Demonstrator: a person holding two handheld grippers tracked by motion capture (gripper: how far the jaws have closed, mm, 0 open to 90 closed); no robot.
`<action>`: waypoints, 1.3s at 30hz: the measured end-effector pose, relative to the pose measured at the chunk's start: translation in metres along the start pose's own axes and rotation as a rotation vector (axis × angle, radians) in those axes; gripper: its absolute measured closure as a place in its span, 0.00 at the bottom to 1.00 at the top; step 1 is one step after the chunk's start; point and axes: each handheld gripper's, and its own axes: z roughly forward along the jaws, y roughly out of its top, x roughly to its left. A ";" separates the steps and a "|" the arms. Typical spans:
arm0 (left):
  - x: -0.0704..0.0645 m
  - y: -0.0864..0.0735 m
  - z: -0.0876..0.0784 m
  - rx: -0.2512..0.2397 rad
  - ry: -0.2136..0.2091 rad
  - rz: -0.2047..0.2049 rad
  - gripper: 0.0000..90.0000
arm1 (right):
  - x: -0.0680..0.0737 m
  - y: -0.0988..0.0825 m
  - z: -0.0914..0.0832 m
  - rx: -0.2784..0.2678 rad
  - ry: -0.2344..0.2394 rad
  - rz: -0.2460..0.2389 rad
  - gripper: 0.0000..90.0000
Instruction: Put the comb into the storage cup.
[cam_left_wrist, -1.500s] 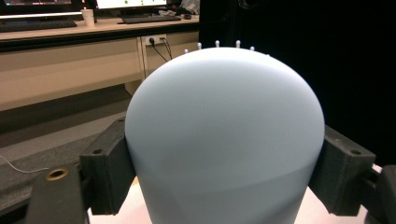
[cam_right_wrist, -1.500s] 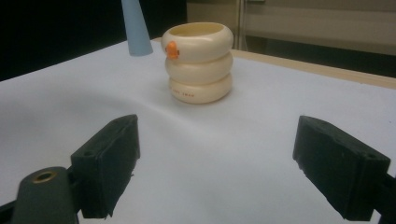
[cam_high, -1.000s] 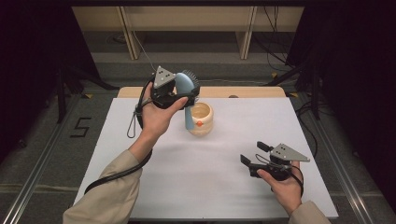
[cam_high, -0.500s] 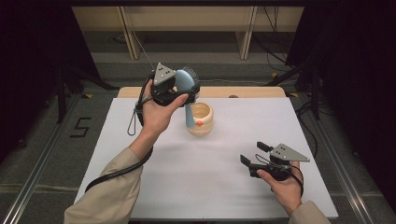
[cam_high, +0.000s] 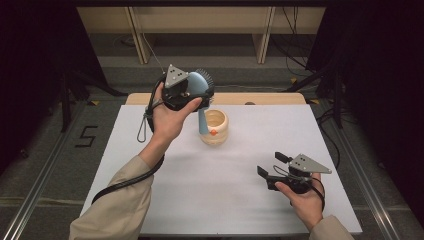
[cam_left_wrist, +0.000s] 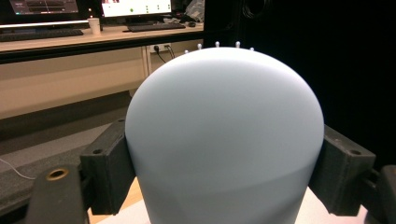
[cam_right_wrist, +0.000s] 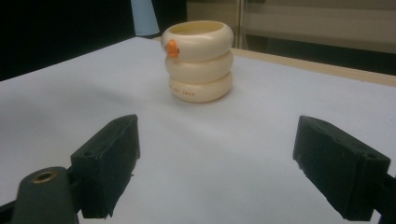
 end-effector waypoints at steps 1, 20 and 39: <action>0.000 0.000 0.000 0.000 -0.001 -0.001 0.21 | 0.000 0.000 0.000 0.001 0.000 0.001 0.17; 0.001 0.007 0.005 -0.020 0.000 0.002 0.21 | 0.000 -0.001 0.000 0.003 0.002 0.003 0.17; 0.001 0.014 0.019 -0.036 0.006 0.011 0.22 | 0.000 -0.001 0.000 0.007 0.004 0.004 0.17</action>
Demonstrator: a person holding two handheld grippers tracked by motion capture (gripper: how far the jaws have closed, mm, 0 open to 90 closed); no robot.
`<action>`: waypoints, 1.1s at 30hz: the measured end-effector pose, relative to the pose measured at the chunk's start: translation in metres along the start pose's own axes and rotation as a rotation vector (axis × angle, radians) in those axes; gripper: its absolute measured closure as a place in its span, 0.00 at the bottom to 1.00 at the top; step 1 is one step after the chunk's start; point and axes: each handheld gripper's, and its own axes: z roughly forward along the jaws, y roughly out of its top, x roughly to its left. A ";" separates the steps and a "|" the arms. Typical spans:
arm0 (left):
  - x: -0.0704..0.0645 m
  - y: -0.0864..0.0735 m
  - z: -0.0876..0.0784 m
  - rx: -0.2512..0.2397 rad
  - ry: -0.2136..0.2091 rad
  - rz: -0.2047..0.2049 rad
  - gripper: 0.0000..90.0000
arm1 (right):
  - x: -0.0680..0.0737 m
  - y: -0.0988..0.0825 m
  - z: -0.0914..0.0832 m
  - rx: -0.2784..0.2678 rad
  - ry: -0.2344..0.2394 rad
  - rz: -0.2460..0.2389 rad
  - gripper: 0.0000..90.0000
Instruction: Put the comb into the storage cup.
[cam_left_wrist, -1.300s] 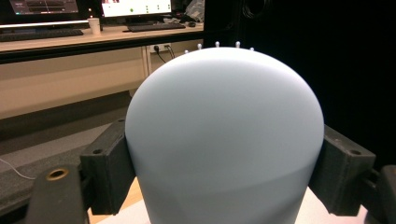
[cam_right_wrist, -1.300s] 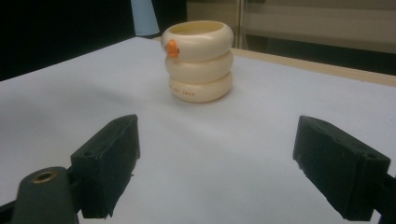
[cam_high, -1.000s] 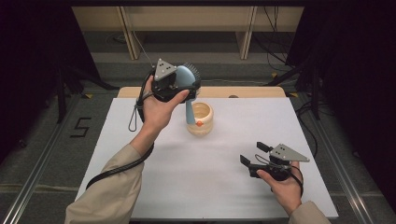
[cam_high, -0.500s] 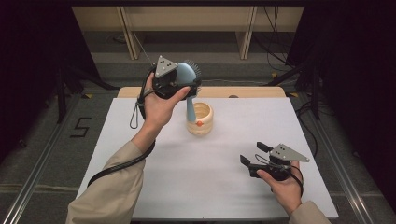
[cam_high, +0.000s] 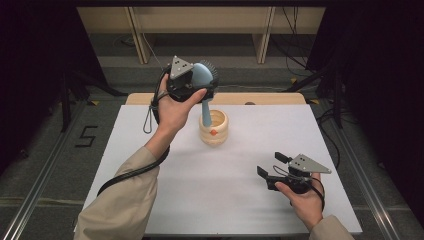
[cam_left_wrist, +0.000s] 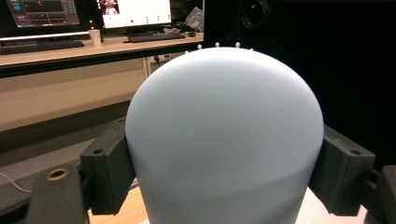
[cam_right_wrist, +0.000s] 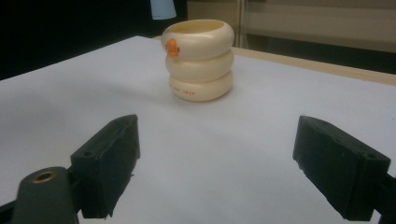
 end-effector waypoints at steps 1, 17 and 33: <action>0.000 0.000 0.002 -0.003 0.001 0.004 0.22 | 0.000 0.000 0.000 -0.002 0.000 -0.003 0.17; 0.002 -0.003 0.014 -0.008 -0.018 0.021 0.22 | 0.000 0.000 0.000 0.001 0.002 -0.002 0.17; 0.001 -0.008 0.027 -0.011 -0.058 0.032 0.22 | 0.000 -0.001 0.001 0.001 0.002 -0.003 0.17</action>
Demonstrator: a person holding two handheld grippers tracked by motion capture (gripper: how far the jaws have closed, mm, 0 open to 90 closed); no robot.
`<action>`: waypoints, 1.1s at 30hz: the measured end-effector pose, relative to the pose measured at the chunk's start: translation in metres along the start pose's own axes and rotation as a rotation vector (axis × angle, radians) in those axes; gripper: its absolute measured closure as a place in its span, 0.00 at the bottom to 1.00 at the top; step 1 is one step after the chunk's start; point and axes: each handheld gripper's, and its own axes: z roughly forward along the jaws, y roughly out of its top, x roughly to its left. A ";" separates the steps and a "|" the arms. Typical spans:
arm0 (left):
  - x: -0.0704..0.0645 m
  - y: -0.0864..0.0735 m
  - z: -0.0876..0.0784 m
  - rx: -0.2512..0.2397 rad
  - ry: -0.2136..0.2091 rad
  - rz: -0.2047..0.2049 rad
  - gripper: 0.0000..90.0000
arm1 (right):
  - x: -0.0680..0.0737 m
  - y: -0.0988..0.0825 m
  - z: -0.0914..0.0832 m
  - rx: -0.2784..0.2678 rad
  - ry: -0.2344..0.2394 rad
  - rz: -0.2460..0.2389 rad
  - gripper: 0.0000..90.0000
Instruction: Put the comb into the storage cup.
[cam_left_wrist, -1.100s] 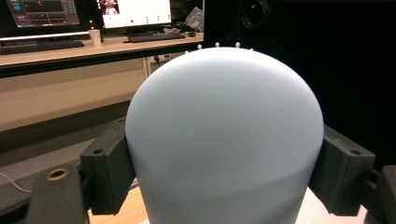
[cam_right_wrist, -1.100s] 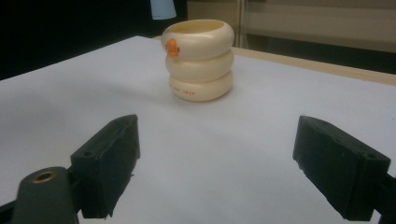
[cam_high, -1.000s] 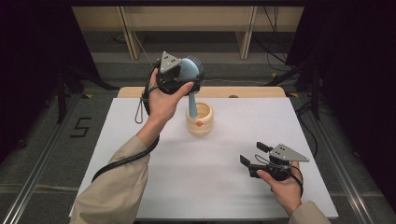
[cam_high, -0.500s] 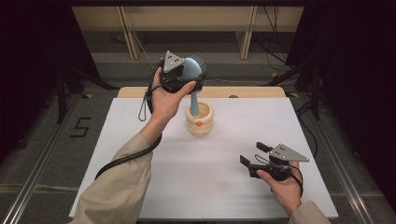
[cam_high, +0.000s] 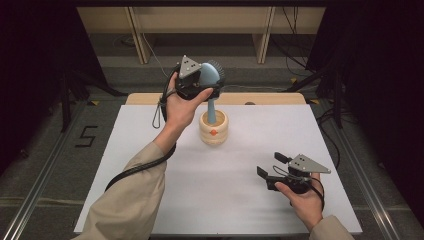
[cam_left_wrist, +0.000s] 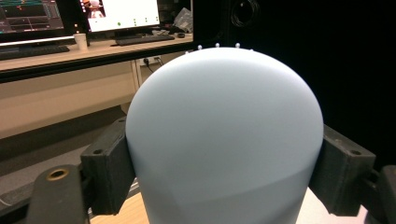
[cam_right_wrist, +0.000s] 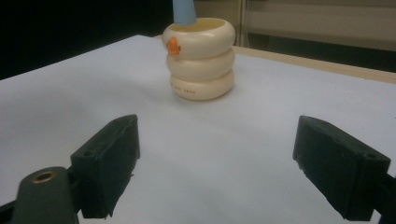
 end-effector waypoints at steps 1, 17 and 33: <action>0.000 0.000 0.001 0.000 -0.002 0.001 0.22 | 0.000 0.000 0.000 0.000 0.000 0.000 0.17; 0.003 -0.009 0.010 0.017 -0.005 0.012 0.22 | 0.000 0.000 0.000 -0.002 0.000 -0.001 0.17; 0.008 -0.021 0.020 0.046 -0.012 0.019 0.22 | 0.000 0.000 0.000 -0.002 0.001 -0.001 0.17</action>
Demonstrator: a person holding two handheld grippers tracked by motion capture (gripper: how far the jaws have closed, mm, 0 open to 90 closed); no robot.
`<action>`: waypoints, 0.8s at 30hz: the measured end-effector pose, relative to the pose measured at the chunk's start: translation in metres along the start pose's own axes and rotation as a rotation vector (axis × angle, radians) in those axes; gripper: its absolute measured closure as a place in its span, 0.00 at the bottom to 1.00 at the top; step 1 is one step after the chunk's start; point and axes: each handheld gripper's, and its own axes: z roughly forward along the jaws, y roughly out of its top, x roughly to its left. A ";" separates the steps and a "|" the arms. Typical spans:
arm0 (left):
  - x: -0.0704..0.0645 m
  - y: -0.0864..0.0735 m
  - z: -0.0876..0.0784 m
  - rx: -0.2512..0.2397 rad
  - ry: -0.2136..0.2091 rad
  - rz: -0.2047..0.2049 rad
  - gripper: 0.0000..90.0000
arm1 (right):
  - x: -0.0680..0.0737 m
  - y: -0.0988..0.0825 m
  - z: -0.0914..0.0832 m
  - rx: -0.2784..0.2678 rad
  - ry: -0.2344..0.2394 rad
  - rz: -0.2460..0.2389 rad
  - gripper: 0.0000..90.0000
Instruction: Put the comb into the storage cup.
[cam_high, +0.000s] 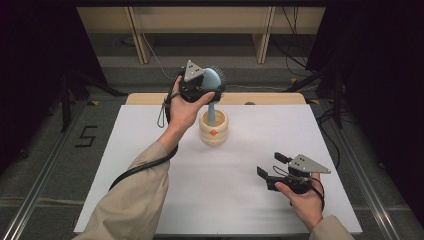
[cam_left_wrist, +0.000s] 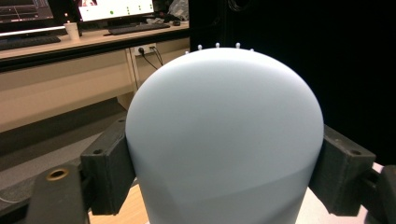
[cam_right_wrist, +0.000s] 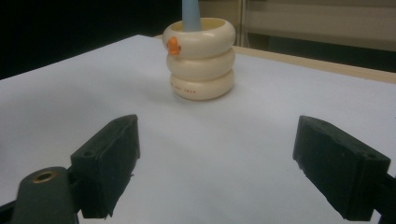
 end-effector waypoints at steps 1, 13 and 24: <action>0.000 0.000 0.000 0.001 -0.001 -0.001 0.22 | 0.000 0.000 0.000 0.001 0.000 0.001 0.17; -0.002 -0.006 0.006 0.019 -0.005 0.003 0.22 | 0.000 0.000 0.000 0.001 0.001 0.000 0.17; -0.001 -0.012 0.010 0.036 -0.001 0.002 0.22 | 0.000 0.000 0.000 0.002 0.001 0.003 0.17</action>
